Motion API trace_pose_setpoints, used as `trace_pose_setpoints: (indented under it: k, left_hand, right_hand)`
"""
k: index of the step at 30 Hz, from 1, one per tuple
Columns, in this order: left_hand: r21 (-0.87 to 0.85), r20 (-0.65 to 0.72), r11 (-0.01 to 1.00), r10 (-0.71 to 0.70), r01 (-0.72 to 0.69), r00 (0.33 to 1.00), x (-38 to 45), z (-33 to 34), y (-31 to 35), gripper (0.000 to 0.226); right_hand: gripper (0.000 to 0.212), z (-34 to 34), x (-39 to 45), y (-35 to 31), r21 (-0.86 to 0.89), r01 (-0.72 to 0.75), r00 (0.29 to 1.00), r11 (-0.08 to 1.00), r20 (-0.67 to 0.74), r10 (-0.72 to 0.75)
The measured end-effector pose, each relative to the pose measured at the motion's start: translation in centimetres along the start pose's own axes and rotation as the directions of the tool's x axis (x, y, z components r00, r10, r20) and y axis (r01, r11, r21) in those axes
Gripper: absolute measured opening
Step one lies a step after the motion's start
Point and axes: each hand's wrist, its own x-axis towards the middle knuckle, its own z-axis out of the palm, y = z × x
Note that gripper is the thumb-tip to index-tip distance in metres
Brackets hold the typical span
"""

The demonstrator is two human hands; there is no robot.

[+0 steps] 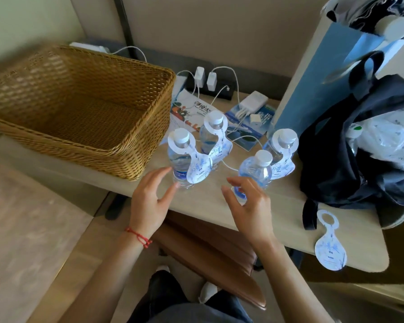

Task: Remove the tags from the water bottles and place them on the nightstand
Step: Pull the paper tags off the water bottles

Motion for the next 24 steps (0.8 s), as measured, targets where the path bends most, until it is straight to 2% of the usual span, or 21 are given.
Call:
trace_pose_setpoints:
  k: [7,13,19,24]
  left_hand:
    - [-0.054,0.073,0.999,0.012,-0.008,0.997,2.7,-0.7,-2.8,0.049]
    - [-0.186,0.194,0.981,0.093,-0.057,0.977,5.6,-0.4,-4.7,0.052]
    - [-0.315,0.298,0.949,0.135,-0.036,0.945,8.1,0.1,-6.2,0.055]
    - [-0.408,0.348,0.913,0.162,-0.006,0.923,8.6,0.5,-6.7,0.058]
  right_hand:
    - [0.019,3.1,2.7,-2.4,0.02,-0.031,0.997,0.999,-0.069,0.032]
    - [0.02,5.1,4.7,-3.8,0.022,-0.159,0.975,0.987,-0.153,0.16]
    - [0.017,6.5,6.2,-4.9,0.102,-0.298,0.924,0.949,-0.217,0.314]
    - [0.014,7.2,7.0,-5.0,0.132,-0.34,0.911,0.931,-0.201,0.361]
